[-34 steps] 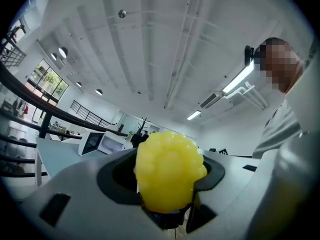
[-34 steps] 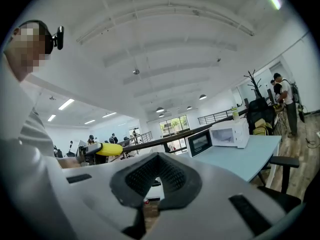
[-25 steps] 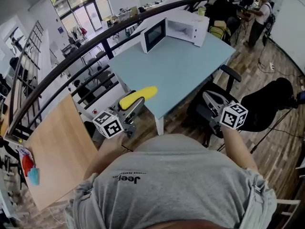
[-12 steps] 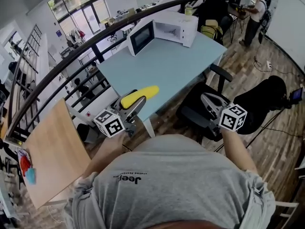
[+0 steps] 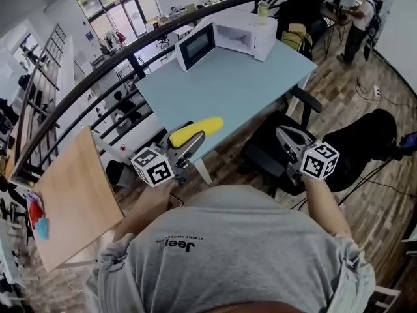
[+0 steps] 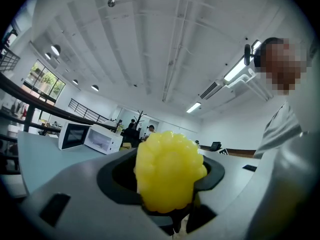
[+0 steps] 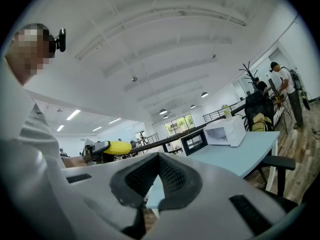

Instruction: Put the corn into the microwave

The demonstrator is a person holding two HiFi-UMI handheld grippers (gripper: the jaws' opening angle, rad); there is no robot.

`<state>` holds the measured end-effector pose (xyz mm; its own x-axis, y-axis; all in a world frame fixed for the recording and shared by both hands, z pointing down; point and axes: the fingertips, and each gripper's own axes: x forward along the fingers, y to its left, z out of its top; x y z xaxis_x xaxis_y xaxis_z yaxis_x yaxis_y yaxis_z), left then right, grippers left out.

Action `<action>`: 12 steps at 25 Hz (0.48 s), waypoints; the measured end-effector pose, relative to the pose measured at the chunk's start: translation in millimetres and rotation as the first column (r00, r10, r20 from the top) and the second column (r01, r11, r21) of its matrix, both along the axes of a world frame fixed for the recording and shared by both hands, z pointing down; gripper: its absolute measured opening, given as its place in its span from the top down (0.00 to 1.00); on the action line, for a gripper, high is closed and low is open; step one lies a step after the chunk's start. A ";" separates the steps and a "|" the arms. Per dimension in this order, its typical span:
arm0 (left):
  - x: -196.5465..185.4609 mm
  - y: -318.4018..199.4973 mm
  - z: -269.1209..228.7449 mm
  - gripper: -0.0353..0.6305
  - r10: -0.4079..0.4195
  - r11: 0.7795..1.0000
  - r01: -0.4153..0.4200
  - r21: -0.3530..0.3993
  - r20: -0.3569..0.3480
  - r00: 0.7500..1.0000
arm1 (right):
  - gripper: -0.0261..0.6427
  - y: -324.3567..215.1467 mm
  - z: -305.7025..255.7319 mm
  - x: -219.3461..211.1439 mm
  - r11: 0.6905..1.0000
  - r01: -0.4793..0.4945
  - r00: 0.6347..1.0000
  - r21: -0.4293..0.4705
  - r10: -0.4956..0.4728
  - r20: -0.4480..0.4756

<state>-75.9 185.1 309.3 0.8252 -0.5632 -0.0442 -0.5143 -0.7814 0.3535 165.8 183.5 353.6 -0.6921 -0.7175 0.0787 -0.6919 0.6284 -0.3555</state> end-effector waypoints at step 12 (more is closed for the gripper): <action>-68.9 -105.8 17.3 0.57 0.028 1.000 -0.029 -0.004 -0.041 0.999 | 0.94 -96.7 1.9 -63.7 0.999 -0.034 0.999 -0.016 0.033 -0.039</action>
